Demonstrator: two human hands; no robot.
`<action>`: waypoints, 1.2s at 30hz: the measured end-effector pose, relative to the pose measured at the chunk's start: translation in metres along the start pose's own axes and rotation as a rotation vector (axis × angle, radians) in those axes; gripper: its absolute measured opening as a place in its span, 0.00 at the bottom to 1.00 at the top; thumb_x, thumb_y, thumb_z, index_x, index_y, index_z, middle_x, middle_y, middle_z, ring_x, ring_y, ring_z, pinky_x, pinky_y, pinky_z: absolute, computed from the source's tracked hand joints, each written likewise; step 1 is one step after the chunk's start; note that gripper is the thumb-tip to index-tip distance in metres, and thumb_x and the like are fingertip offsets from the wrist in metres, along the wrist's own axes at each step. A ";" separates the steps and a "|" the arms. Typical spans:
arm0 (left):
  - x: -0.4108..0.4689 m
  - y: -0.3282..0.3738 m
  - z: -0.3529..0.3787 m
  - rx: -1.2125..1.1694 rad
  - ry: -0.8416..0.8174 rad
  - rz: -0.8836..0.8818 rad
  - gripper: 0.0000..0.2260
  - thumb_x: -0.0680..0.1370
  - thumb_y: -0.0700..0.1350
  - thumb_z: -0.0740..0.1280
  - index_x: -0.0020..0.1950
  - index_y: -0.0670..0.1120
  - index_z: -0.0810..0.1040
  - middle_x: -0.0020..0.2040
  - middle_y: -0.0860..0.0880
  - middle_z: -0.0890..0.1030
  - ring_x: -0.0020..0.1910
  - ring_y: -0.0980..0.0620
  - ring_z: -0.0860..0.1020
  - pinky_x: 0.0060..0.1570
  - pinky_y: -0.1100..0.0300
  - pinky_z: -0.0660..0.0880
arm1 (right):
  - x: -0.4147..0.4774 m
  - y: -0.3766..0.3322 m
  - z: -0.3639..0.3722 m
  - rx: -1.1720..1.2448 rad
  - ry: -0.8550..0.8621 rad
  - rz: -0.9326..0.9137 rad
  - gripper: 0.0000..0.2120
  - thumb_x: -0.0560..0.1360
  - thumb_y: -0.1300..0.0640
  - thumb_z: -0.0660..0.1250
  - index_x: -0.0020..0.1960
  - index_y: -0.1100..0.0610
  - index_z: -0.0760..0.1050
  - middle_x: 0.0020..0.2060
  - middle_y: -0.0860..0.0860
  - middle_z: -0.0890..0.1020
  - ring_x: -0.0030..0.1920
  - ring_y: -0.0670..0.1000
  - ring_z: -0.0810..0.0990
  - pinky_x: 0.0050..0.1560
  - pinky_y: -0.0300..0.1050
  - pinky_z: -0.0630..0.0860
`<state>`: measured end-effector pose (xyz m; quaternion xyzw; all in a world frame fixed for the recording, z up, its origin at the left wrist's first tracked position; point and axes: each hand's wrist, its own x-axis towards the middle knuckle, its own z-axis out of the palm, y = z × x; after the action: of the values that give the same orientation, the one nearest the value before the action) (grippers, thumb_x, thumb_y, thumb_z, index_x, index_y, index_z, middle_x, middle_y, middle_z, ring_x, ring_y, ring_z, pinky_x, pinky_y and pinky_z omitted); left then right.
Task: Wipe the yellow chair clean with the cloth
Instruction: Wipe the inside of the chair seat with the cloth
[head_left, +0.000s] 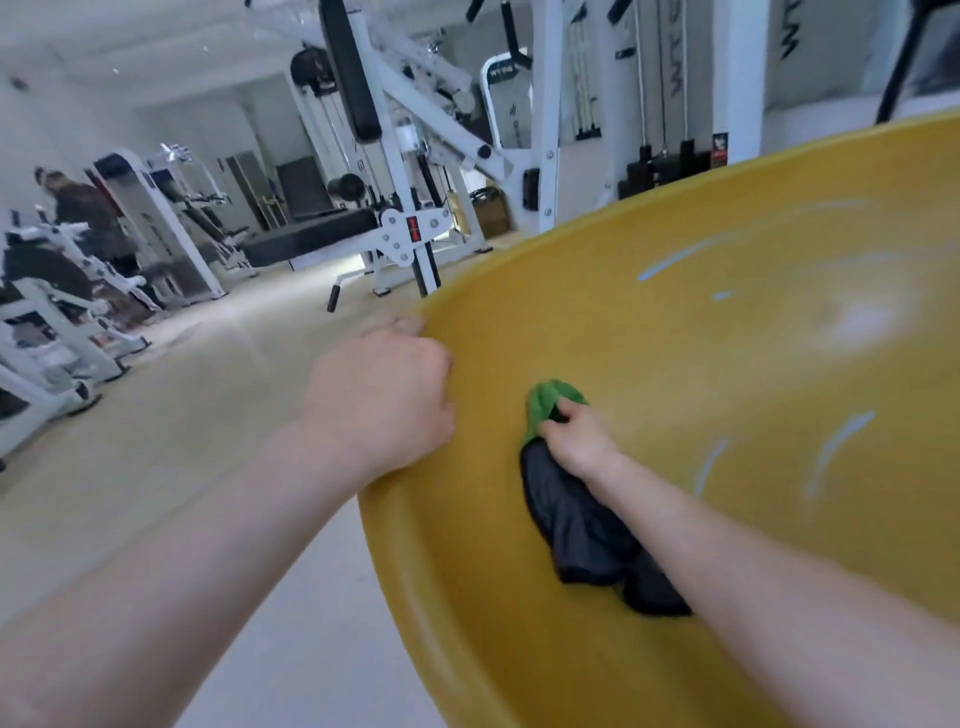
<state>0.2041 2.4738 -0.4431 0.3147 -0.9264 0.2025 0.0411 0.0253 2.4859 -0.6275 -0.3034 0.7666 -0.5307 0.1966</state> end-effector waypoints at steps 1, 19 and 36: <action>0.012 0.001 -0.001 0.037 -0.023 0.011 0.16 0.74 0.50 0.63 0.61 0.52 0.77 0.68 0.47 0.71 0.68 0.46 0.66 0.61 0.49 0.72 | 0.001 -0.019 0.006 0.077 0.004 -0.092 0.24 0.78 0.56 0.62 0.74 0.57 0.66 0.67 0.56 0.68 0.68 0.54 0.69 0.72 0.43 0.60; 0.134 0.037 0.044 0.400 -0.056 0.067 0.23 0.77 0.41 0.61 0.72 0.43 0.63 0.75 0.29 0.51 0.72 0.29 0.55 0.67 0.36 0.63 | 0.021 0.003 0.005 -0.257 0.131 -0.171 0.26 0.79 0.54 0.55 0.76 0.53 0.59 0.70 0.62 0.59 0.63 0.63 0.72 0.66 0.48 0.68; 0.214 -0.012 0.072 0.118 0.098 0.347 0.41 0.73 0.37 0.70 0.78 0.54 0.51 0.78 0.37 0.46 0.77 0.37 0.50 0.73 0.42 0.52 | -0.054 -0.028 0.035 -0.354 -0.283 -0.333 0.27 0.78 0.58 0.59 0.75 0.44 0.59 0.62 0.51 0.64 0.54 0.59 0.76 0.59 0.47 0.74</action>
<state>0.0440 2.3151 -0.4613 0.1416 -0.9502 0.2757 0.0322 0.0942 2.4907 -0.6151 -0.5259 0.7519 -0.3657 0.1557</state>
